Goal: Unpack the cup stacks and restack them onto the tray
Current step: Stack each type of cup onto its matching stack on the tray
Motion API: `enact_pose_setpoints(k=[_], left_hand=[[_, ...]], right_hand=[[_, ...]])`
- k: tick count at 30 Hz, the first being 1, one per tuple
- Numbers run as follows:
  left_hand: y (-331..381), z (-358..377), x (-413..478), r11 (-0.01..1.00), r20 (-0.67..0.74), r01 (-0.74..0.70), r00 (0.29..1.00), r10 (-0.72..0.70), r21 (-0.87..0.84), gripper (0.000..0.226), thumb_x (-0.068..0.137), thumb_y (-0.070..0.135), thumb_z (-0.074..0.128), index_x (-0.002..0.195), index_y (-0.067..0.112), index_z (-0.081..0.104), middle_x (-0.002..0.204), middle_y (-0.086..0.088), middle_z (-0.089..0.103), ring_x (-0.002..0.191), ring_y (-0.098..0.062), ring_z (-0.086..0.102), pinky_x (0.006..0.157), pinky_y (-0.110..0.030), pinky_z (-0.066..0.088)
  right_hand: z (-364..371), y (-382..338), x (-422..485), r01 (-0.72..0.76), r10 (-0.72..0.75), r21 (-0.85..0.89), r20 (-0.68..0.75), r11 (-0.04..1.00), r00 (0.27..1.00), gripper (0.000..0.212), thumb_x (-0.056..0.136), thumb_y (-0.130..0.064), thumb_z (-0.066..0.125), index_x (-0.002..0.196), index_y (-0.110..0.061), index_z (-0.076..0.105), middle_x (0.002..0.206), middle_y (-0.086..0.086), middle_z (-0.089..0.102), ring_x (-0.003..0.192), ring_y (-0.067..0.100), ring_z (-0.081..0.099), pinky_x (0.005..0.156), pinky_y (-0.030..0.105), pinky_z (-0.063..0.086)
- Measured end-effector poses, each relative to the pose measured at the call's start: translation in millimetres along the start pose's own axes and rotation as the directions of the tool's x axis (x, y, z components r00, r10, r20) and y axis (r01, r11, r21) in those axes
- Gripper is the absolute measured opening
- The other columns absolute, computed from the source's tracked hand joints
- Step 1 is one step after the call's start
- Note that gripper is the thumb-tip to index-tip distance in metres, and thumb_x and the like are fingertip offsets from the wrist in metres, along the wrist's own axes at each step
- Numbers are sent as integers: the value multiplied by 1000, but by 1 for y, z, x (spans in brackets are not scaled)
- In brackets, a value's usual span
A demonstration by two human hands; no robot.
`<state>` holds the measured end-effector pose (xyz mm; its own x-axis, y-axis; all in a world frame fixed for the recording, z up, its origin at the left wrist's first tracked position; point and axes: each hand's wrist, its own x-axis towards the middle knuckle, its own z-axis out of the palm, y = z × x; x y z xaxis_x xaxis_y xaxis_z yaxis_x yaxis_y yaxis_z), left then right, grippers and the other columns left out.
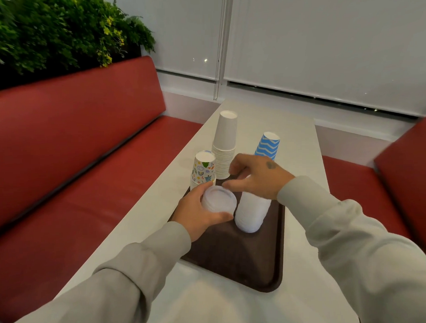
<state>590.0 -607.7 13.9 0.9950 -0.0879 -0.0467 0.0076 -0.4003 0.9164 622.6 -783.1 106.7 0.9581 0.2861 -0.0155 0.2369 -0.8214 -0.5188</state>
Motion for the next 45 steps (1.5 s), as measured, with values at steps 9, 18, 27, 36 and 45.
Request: enact_pose_setpoints(k=[9, 18, 27, 36, 45], left_hand=[[1, -7, -10, 1000, 32, -5, 999, 5, -3, 94, 68, 32, 91, 147, 31, 41, 147, 9, 48, 134, -20, 45, 109, -46, 45], [0, -9, -12, 1000, 53, -2, 999, 4, -26, 93, 70, 28, 90, 148, 34, 39, 149, 9, 46, 136, -21, 45, 109, -49, 46], [-4, -6, -6, 1000, 15, 18, 1000, -18, 4, 94, 71, 28, 89, 150, 30, 37, 147, 8, 48, 135, -20, 43, 111, -47, 43], [-7, -2, -1, 1000, 6, 28, 1000, -28, 0, 95, 71, 28, 90, 150, 28, 38, 148, 5, 48, 135, -22, 45, 112, -48, 43], [-9, 0, 0, 999, 8, 36, 999, -36, 10, 93, 72, 29, 89, 150, 31, 37, 149, 7, 46, 136, -21, 44, 111, -46, 43]], right_hand=[[29, -27, -3, -22, 69, -216, 216, 976, 974, 46, 76, -57, 76, 107, -34, 52, 110, -10, 55, 95, 13, 52, 57, 16, 32], [34, -21, -2, -35, 67, -170, 189, 985, 980, 42, 76, -51, 74, 107, -32, 53, 112, -10, 57, 99, 15, 55, 64, 19, 40], [-14, 1, 6, -131, 130, -32, -23, 991, 991, 46, 71, -50, 80, 106, -29, 59, 111, -6, 60, 101, 18, 59, 83, 32, 52], [-29, 52, 21, -291, 281, -102, -103, 951, 954, 52, 73, -56, 79, 110, -28, 56, 124, 3, 55, 105, 22, 53, 80, 31, 45], [-6, 75, 23, -331, 323, -131, -80, 934, 943, 56, 73, -58, 77, 114, -29, 52, 130, 3, 52, 106, 22, 52, 79, 31, 46]])
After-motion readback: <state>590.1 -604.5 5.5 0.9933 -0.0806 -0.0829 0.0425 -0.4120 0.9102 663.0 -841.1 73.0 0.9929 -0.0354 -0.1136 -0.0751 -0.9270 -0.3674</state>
